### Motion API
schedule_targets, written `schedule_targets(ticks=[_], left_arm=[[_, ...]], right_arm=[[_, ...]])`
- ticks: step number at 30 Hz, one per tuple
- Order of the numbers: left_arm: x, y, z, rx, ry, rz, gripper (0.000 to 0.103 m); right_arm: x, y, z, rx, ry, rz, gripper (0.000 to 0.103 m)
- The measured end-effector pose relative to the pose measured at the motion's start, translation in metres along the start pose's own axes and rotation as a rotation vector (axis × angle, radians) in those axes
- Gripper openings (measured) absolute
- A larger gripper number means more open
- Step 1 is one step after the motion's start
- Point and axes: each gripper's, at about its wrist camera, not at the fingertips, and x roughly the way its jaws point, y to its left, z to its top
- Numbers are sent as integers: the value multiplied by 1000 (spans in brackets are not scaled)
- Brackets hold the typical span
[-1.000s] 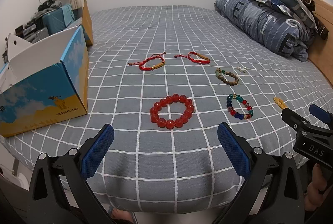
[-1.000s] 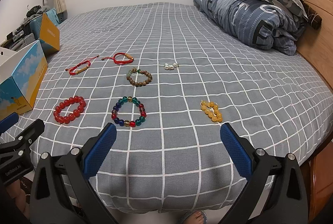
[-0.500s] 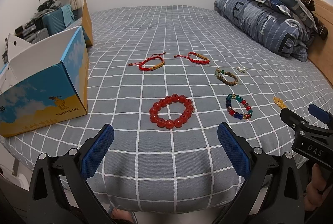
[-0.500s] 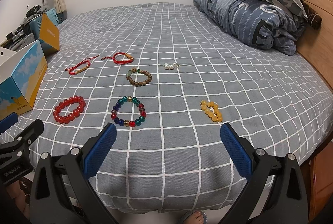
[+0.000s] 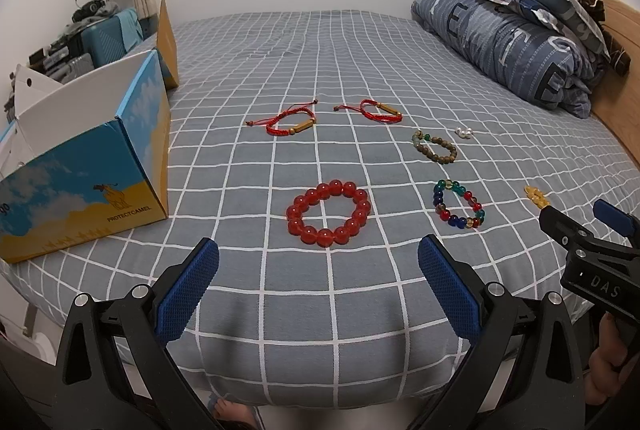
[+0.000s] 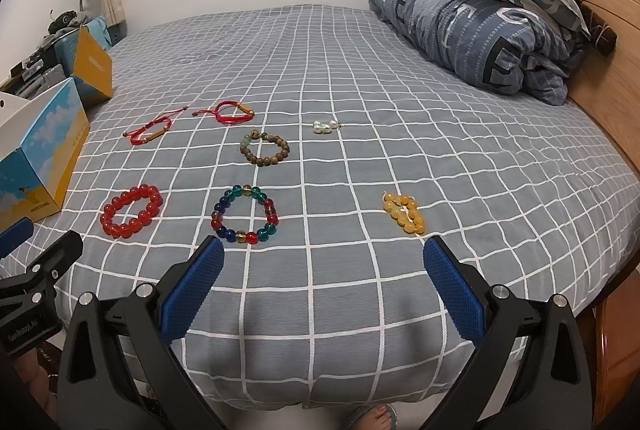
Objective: Organize jewelry
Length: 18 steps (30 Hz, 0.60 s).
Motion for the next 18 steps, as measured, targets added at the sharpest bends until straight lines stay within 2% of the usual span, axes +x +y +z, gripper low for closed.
schedule_targets(ticks=[11, 18], left_arm=[[-1, -5, 3, 5, 0, 1, 97], [5, -3, 28, -9, 21, -6, 97]], right_arm=[[-1, -5, 3, 5, 1, -15, 95], [-2, -24, 31, 27, 18, -55, 95]])
